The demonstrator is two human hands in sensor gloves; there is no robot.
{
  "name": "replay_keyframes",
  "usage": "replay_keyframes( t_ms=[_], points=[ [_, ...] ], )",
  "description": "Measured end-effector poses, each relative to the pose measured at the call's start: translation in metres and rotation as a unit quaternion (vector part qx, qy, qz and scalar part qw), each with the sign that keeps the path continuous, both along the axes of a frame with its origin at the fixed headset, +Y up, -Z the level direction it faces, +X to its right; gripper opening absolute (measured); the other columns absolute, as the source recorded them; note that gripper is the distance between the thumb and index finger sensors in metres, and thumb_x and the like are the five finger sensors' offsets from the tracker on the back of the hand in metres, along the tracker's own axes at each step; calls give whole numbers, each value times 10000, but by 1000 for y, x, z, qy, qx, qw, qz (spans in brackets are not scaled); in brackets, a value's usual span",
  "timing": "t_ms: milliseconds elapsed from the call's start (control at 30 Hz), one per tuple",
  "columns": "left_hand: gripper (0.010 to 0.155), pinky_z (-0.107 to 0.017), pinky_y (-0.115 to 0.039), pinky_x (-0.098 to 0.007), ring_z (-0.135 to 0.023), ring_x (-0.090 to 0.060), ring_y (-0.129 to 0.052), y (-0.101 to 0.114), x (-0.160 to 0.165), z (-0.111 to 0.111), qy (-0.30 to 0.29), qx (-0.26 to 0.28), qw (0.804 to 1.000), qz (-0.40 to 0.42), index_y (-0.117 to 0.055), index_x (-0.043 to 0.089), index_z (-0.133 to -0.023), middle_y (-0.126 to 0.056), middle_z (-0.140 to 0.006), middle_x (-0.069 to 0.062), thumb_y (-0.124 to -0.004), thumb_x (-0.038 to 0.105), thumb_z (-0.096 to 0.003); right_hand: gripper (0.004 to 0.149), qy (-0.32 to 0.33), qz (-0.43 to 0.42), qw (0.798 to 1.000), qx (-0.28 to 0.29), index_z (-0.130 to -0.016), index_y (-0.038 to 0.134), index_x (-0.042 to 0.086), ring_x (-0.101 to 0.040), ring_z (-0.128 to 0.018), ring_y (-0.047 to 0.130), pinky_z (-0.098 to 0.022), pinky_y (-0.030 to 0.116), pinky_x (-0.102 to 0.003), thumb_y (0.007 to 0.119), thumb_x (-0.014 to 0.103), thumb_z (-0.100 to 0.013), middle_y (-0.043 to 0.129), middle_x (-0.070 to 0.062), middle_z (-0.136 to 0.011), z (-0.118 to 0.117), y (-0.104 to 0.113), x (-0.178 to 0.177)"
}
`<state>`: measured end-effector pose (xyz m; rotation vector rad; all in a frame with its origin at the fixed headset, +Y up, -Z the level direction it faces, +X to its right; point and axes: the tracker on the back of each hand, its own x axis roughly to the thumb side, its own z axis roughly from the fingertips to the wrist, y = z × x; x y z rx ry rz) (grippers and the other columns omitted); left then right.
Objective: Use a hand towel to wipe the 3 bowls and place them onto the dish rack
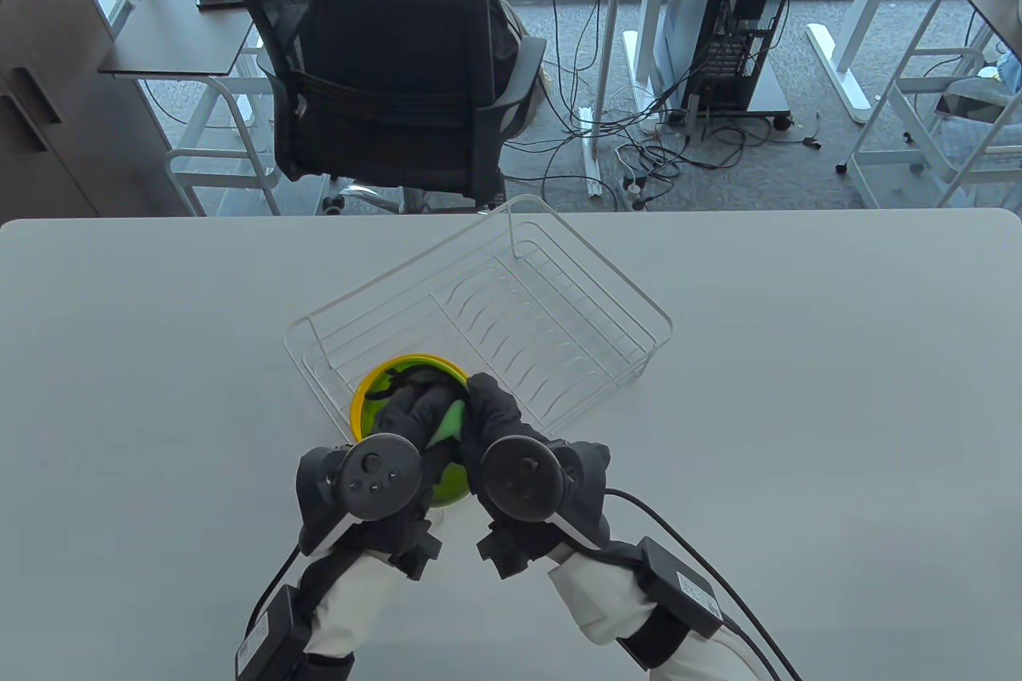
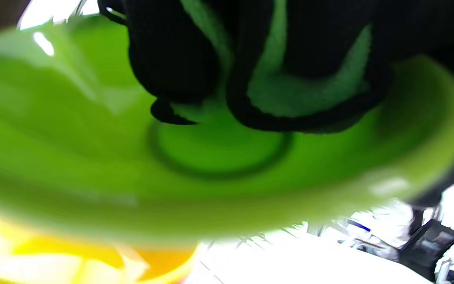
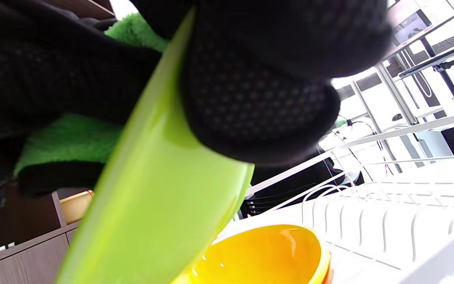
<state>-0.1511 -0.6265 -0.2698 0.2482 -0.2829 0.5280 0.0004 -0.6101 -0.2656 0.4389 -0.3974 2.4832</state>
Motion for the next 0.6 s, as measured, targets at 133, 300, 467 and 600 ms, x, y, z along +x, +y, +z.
replay_keyframes(
  t_ms=[133, 300, 467, 600],
  points=[
    [513, -453, -924, -369, -724, -477, -944, -3, 0, -3, -40, -34, 998, 23, -774, 137, -989, -795, -955, -334, -852, 285, -504, 538, -3, -28, 999, -23, -950, 651, -64, -209, -195, 1068, -91, 939, -254, 772, 176, -485, 792, -338, -767, -6, -1, 6],
    [509, -451, -925, -369, -726, -465, -956, -5, 5, -4, -70, -58, 996, -10, -785, 155, -983, -811, -958, -311, -858, 288, -498, 533, -16, -21, 1000, -10, -950, 657, -50, -219, -196, 1067, -93, 937, -266, 776, 176, -482, 800, -324, -772, -12, -1, 12],
    [501, -453, -916, -379, -724, -472, -957, -7, 8, -5, -71, -81, 993, -53, -793, 158, -981, -818, -961, -313, -858, 285, -500, 530, -25, -17, 1000, 3, -950, 664, -33, -226, -199, 1068, -97, 937, -271, 780, 183, -480, 807, -309, -777, -15, 0, 18],
    [500, -452, -916, -378, -722, -469, -960, -7, 11, -3, -42, -62, 990, -123, -798, 161, -980, -824, -961, -308, -860, 286, -500, 531, -25, -11, 1000, 7, -949, 665, -30, -219, -200, 1069, -97, 938, -267, 782, 187, -480, 809, -306, -777, -15, 0, 18]
  ],
)
